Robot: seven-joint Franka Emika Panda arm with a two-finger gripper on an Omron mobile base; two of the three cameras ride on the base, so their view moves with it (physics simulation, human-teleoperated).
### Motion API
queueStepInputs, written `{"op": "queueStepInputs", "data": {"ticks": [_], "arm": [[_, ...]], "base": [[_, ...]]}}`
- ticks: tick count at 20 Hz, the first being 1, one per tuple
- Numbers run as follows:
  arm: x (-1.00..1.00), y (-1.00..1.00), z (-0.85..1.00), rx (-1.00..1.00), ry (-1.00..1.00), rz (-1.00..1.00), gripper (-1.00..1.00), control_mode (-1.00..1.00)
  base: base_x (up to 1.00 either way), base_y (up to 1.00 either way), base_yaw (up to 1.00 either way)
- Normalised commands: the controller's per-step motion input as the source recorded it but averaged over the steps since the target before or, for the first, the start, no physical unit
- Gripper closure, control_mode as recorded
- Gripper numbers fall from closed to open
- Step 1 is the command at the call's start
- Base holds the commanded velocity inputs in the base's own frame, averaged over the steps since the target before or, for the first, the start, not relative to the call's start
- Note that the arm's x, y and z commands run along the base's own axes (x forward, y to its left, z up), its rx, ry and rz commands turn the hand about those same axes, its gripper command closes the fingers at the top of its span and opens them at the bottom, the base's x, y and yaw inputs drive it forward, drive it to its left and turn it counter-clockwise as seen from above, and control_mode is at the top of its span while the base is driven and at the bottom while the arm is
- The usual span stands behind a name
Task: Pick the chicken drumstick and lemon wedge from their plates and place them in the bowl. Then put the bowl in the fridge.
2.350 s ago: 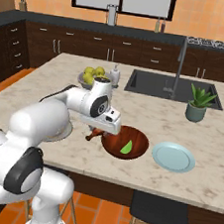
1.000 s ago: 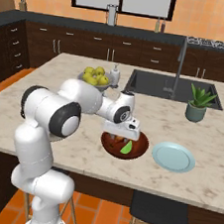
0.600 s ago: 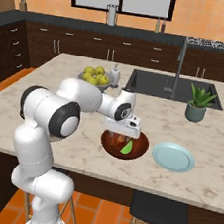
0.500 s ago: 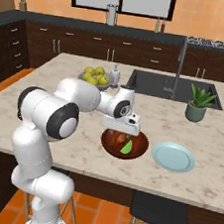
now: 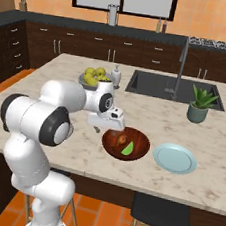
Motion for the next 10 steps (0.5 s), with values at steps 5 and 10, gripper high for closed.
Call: {"op": "queueStepInputs", "data": {"ticks": [5,10], "arm": [[0.45,0.06,-0.1,-0.03,0.06,0.0,-1.0,-1.0],[0.26,0.0,-0.23,0.0,0.01,0.0,-1.0,-1.0]], "base": [[0.0,0.0,0.0],[0.0,0.0,0.0]]}}
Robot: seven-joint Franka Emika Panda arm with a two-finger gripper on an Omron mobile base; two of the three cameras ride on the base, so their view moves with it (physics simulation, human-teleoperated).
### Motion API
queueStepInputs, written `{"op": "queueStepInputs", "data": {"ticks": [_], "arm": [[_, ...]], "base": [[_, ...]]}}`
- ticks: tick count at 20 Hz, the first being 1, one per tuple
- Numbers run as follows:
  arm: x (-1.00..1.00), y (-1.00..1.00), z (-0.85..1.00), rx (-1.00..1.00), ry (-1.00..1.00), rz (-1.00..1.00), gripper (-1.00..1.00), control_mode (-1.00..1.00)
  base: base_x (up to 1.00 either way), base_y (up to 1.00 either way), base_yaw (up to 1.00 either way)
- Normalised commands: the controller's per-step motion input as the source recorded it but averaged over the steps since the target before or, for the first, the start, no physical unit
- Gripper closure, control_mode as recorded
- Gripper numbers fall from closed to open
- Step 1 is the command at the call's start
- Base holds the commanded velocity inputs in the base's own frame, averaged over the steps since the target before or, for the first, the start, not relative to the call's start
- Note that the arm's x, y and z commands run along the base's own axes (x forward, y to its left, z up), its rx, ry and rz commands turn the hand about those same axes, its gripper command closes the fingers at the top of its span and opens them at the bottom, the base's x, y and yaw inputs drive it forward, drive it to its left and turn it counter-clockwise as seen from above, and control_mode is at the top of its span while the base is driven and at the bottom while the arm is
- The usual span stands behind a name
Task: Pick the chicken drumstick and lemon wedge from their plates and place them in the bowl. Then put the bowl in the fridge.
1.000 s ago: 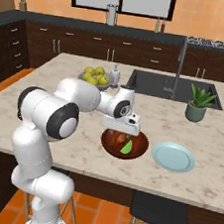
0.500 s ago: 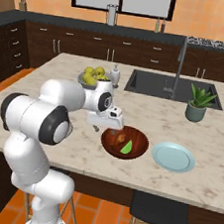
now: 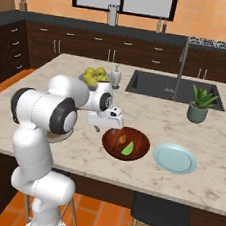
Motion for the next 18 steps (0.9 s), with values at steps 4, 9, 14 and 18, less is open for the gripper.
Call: {"op": "queueStepInputs", "data": {"ticks": [4,9,14,18], "arm": [[0.15,-0.04,-0.32,0.0,0.01,0.0,-1.0,-1.0],[0.05,-0.16,-0.4,0.0,0.07,0.0,-1.0,-1.0],[0.0,-0.22,-0.35,0.0,0.03,0.0,1.0,-1.0],[0.0,-0.03,-0.07,0.0,0.0,0.0,1.0,-1.0]], "base": [[0.0,0.0,0.0],[0.0,0.0,0.0],[0.0,0.0,0.0],[0.0,0.0,0.0]]}}
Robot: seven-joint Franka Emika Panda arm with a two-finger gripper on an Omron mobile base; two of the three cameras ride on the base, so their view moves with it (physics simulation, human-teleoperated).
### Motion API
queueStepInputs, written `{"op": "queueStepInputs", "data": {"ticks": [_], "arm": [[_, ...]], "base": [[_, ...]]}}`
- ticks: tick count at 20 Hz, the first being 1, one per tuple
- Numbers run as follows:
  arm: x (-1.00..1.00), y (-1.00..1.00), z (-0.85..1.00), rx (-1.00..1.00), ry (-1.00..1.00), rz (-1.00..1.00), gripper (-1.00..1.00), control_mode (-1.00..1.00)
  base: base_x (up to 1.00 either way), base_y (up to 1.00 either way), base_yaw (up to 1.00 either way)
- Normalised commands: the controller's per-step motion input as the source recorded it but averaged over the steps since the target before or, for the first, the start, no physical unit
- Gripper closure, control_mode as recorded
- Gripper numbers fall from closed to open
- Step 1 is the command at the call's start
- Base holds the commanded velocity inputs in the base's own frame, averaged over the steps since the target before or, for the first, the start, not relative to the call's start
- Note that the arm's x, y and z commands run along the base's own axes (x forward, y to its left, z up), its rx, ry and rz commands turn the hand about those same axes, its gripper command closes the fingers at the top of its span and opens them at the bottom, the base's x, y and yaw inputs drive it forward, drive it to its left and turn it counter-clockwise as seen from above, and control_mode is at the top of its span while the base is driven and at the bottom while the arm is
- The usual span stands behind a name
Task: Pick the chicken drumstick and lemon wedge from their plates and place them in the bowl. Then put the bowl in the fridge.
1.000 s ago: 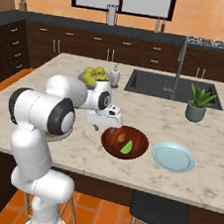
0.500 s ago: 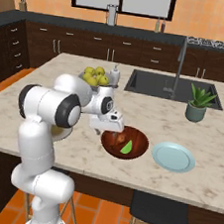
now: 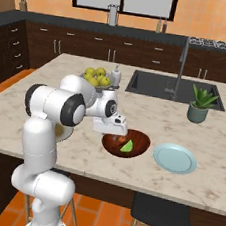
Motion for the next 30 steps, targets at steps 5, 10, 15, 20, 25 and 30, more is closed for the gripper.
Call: {"op": "queueStepInputs", "data": {"ticks": [5,10,15,20,25,30], "arm": [[0.0,0.0,0.0,0.0,-0.02,0.01,1.0,-1.0],[-0.24,0.15,0.08,-0.08,-0.14,0.07,1.0,-1.0],[-0.34,0.3,0.09,-0.08,-0.09,0.24,1.0,-1.0],[-0.34,0.14,0.28,-0.11,-0.13,0.37,1.0,-1.0],[-0.1,0.07,0.43,-0.18,-0.04,0.32,1.0,-1.0],[0.0,0.09,0.37,-0.25,0.01,0.4,1.0,-1.0]], "base": [[0.0,0.0,0.0],[0.0,0.0,0.0],[0.0,0.0,0.0],[0.0,0.0,0.0],[0.0,0.0,0.0],[0.0,0.0,0.0]]}}
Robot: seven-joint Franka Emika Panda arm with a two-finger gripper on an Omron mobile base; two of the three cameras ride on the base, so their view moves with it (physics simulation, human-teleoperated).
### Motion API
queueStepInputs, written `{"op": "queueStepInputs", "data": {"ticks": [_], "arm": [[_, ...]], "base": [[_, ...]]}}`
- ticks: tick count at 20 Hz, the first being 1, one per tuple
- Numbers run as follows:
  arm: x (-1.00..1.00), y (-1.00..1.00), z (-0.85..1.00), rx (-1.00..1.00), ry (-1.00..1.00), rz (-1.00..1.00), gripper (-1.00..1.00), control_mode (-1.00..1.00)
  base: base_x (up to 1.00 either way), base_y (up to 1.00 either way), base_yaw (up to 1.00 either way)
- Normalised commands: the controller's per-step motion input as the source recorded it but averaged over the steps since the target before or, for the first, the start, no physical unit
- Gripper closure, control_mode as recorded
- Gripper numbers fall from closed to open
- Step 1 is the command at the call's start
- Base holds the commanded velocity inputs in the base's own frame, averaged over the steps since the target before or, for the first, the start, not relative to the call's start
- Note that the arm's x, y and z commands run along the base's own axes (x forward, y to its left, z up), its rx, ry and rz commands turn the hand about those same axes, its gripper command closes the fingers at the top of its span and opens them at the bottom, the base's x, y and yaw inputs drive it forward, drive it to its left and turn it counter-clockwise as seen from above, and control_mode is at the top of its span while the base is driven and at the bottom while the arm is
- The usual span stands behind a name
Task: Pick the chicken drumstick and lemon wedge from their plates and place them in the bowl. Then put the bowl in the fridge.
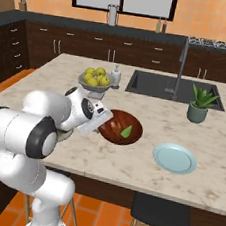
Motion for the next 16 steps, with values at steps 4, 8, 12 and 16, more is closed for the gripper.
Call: {"op": "queueStepInputs", "data": {"ticks": [4,8,12,16], "arm": [[-0.15,0.0,0.56,-0.21,0.0,0.54,1.0,-1.0],[-0.23,-0.06,0.54,-0.19,0.0,0.67,1.0,-1.0],[-0.24,0.0,0.58,-0.09,0.08,0.64,1.0,-1.0],[-0.49,0.0,0.62,-0.03,0.0,0.53,1.0,-1.0]], "base": [[0.0,0.0,0.0],[0.0,0.0,0.0],[0.0,0.0,0.0],[0.0,0.0,0.0]]}}
